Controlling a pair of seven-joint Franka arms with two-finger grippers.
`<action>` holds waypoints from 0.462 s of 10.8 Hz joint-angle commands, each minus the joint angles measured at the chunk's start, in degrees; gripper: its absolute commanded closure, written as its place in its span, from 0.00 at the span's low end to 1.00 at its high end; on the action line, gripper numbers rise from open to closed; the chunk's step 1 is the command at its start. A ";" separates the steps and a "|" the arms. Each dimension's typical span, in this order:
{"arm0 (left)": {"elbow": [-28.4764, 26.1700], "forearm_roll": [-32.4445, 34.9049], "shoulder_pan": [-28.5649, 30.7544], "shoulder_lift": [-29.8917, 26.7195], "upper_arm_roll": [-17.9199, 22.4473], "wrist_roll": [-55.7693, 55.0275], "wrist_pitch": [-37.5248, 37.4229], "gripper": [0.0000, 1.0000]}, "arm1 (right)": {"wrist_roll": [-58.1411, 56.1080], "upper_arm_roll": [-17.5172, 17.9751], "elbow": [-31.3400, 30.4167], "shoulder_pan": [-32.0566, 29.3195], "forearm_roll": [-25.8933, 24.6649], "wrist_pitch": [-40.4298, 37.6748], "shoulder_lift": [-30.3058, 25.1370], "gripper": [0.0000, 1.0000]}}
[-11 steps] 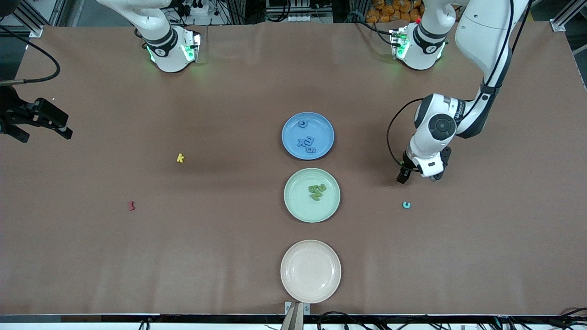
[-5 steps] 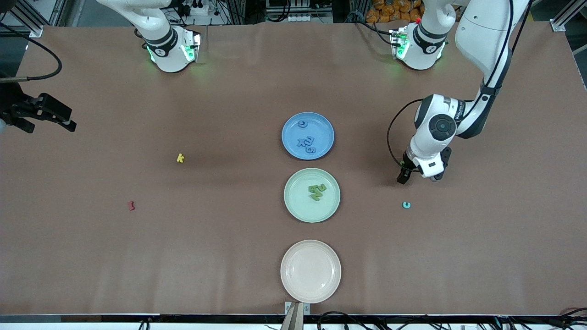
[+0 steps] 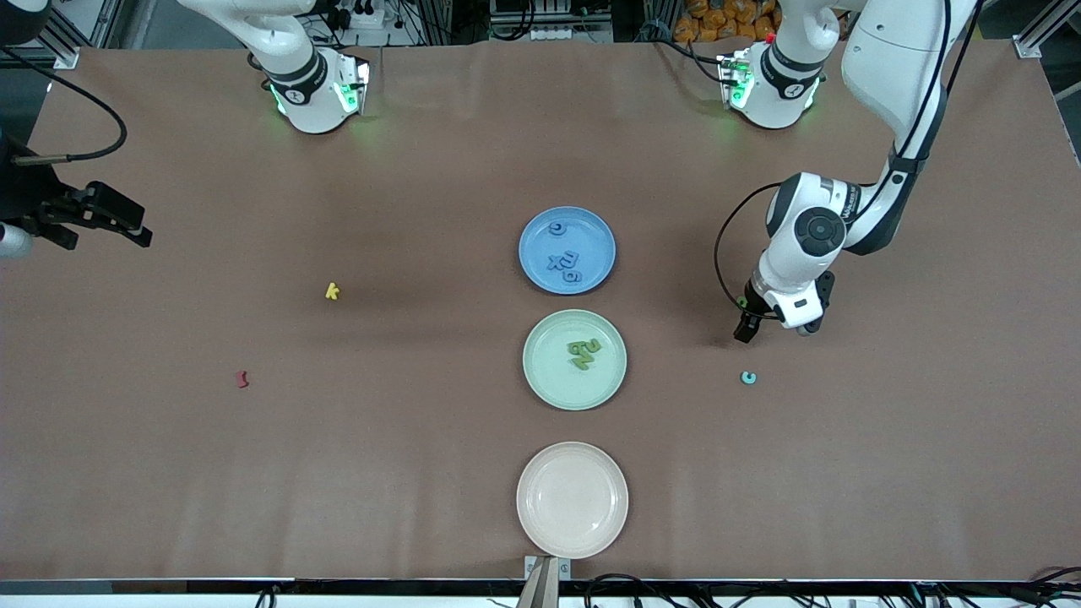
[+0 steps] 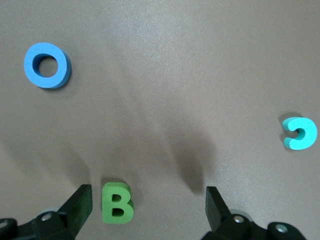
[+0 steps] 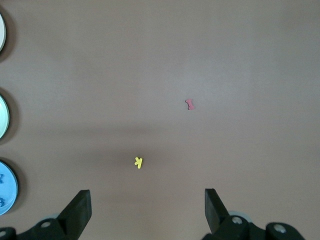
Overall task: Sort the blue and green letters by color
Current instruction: 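Lower the left gripper and grasp the green B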
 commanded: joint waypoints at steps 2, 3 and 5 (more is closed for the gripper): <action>-0.81 1.96 -0.24 -0.31 -0.45 -2.39 1.06 0.00 | 0.57 0.01 -3.73 -0.02 0.49 3.03 -2.24 0.00; -0.90 1.96 -0.24 -0.05 -0.45 -2.39 1.42 0.00 | 0.57 0.01 -3.73 -0.02 0.49 3.03 -2.24 0.00; -0.81 1.96 -0.33 0.39 -0.45 -2.39 1.77 0.00 | 0.57 -0.08 -3.65 -0.02 0.49 3.03 -2.24 0.00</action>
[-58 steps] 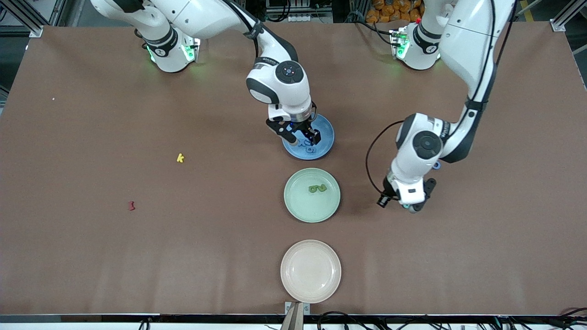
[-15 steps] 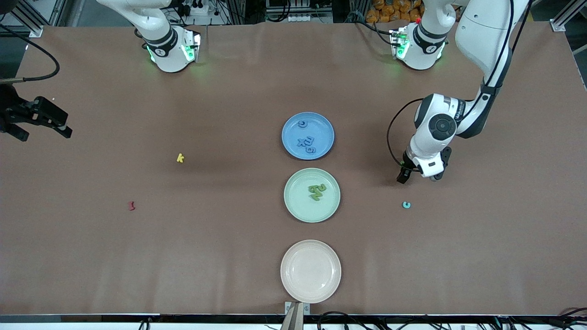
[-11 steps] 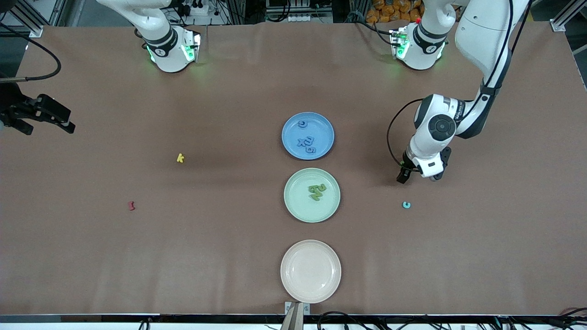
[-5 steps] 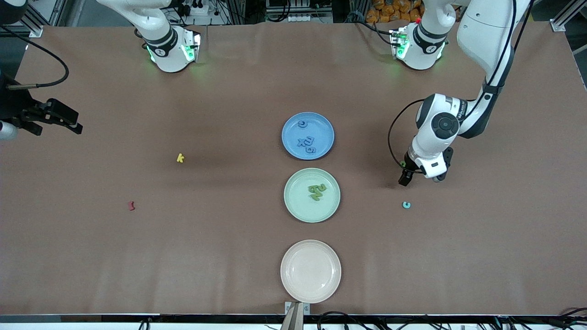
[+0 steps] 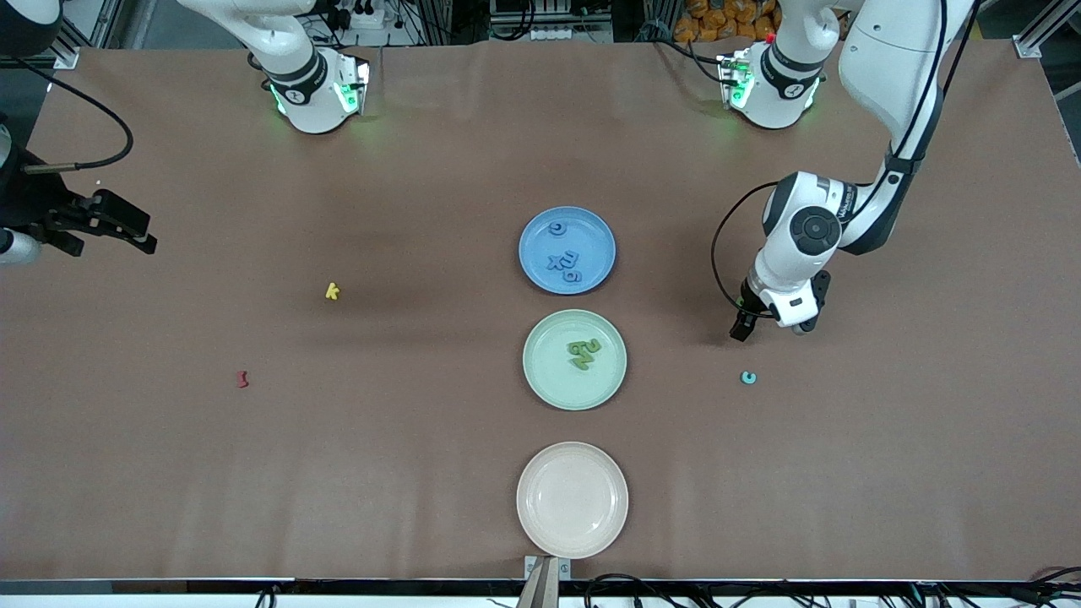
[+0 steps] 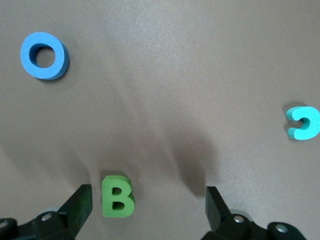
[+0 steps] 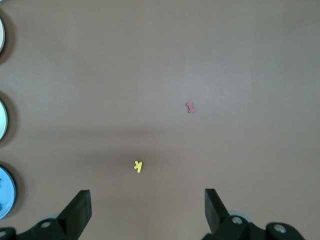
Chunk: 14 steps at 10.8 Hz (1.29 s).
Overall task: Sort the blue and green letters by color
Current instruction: 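Lower the left gripper and grasp the green B, then carry the B to the green plate and open the left gripper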
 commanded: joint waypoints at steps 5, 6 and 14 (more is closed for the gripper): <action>-0.32 1.94 -0.15 0.91 0.08 -4.63 3.34 0.99 | 0.66 -0.09 -1.75 -0.11 0.49 0.96 -1.60 0.00; -0.15 1.94 -0.32 0.91 0.17 -5.08 3.34 1.00 | 0.66 -0.09 -1.75 -0.11 0.49 1.13 -1.60 0.00; 5.11 1.94 -0.85 1.08 -0.09 -5.44 3.25 1.00 | 0.92 -0.09 -1.75 -0.11 0.49 1.22 -1.43 0.00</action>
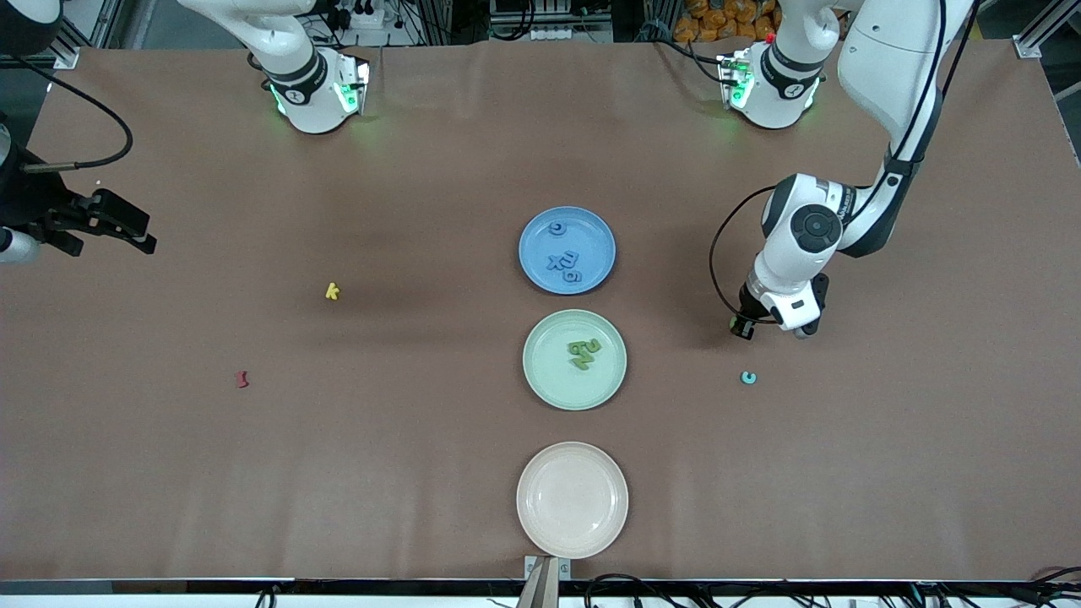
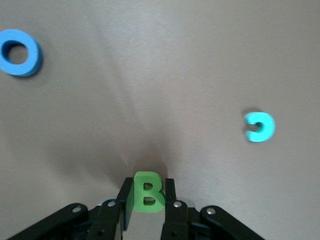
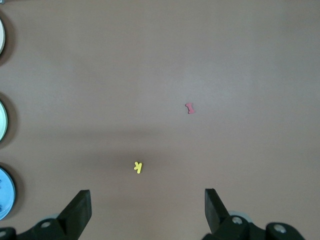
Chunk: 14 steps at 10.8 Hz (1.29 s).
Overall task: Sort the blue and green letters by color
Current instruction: 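Carry the B to the green plate and open the left gripper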
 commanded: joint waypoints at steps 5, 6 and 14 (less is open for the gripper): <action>13.87 1.26 -7.69 4.35 -0.04 -6.65 0.15 1.00 | 1.09 -0.03 -1.53 -0.10 0.49 0.83 -1.13 0.00; 17.73 1.26 -10.06 7.24 -0.04 -9.20 0.15 1.00 | 1.00 -0.03 -1.53 -0.28 0.40 0.83 -1.13 0.00; 26.55 1.70 -24.58 11.31 1.54 -21.26 -0.37 0.57 | 1.09 -0.12 -1.71 -0.28 0.32 1.45 -0.87 0.00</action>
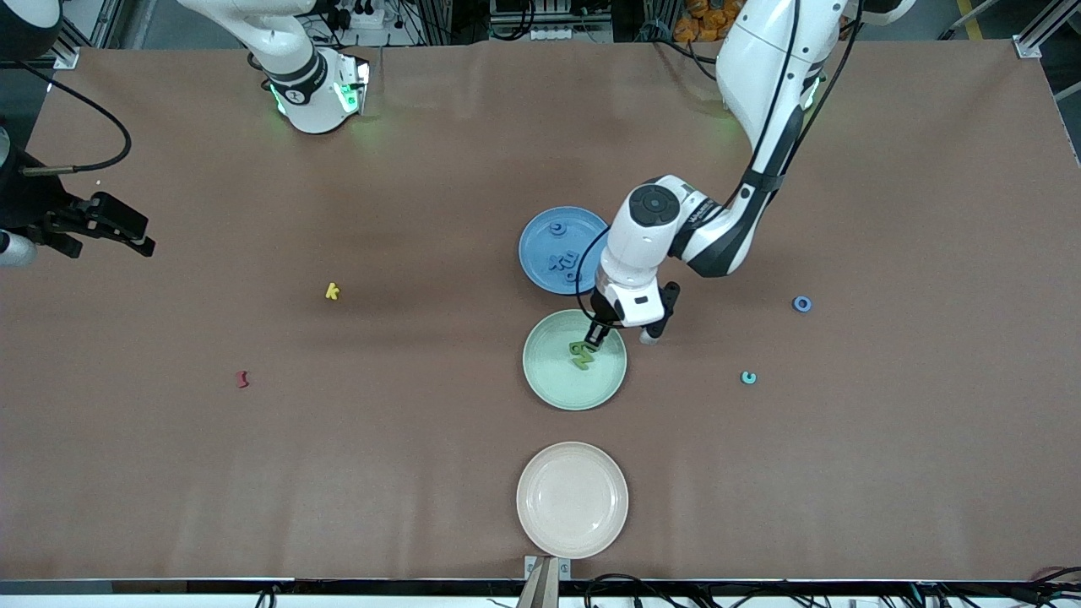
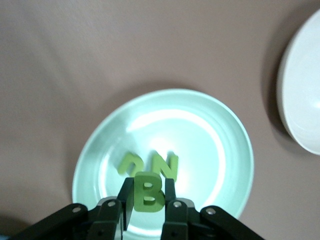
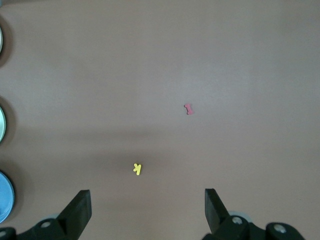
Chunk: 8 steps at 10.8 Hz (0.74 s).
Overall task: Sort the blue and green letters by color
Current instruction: 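Carry the B to the green plate and open the left gripper, then raise the left gripper and move it toward the blue o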
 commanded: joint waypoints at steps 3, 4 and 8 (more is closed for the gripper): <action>6.90 1.78 -1.47 -0.19 2.86 -3.29 -7.58 0.00 | 0.75 0.09 -1.20 -0.26 0.32 0.72 -0.87 0.00; 8.22 1.87 -1.55 -0.45 4.87 -2.77 -12.76 0.00 | 0.75 0.09 -1.20 -0.26 0.32 0.72 -0.87 0.00; 9.46 2.92 2.20 -1.07 11.64 2.49 -19.82 0.00 | 0.75 0.09 -1.12 -0.26 0.32 0.72 -0.87 0.00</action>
